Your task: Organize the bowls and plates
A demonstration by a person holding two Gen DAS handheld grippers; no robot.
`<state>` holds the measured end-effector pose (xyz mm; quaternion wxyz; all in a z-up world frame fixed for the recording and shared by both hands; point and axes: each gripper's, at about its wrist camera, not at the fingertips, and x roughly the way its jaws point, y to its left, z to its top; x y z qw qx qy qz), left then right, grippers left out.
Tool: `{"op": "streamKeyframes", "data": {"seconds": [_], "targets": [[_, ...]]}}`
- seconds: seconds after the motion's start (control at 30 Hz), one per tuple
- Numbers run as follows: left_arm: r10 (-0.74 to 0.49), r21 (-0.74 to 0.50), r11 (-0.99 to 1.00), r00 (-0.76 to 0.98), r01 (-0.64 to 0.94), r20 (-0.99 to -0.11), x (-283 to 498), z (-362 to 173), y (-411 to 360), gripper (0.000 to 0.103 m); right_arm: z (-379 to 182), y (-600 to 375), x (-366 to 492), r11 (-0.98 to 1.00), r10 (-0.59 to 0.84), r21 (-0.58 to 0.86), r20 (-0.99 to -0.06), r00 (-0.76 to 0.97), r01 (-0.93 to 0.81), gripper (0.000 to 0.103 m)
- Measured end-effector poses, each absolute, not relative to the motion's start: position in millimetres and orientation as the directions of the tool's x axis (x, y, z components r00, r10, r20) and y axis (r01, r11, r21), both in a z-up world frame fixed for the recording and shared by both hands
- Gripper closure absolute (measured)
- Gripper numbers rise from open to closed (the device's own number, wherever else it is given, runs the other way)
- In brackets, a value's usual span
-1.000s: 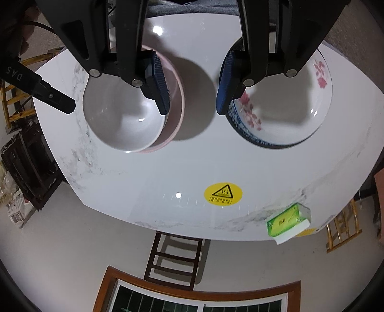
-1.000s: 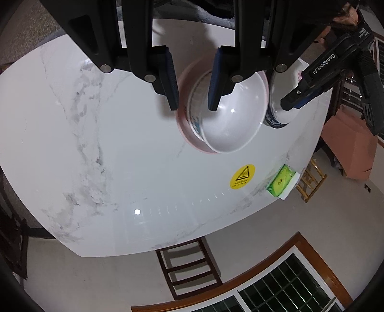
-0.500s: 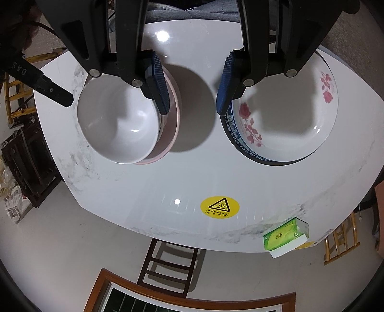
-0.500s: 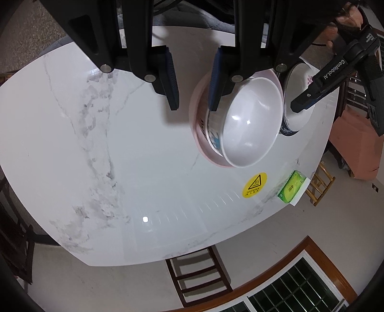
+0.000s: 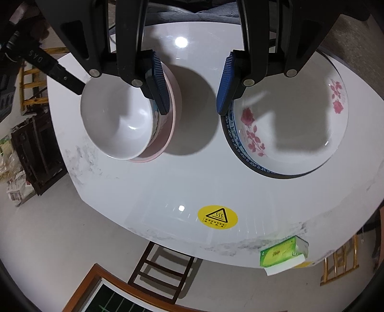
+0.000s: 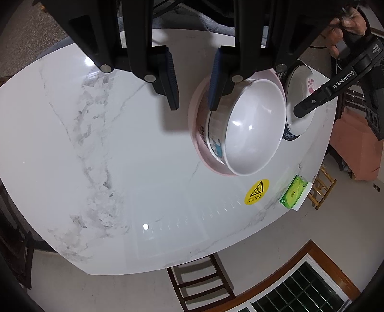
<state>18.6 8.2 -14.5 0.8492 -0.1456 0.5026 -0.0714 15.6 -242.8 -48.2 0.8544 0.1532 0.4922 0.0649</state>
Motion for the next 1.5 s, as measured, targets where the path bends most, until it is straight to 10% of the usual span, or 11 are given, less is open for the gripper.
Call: {"op": "streamKeyframes", "data": {"seconds": [1.5], "targets": [[-0.326,-0.374,0.924,0.347,-0.08,-0.879,52,-53,-3,0.075,-74,-230,48,0.963,0.201,0.257,-0.883,0.423,0.079,0.077]]}}
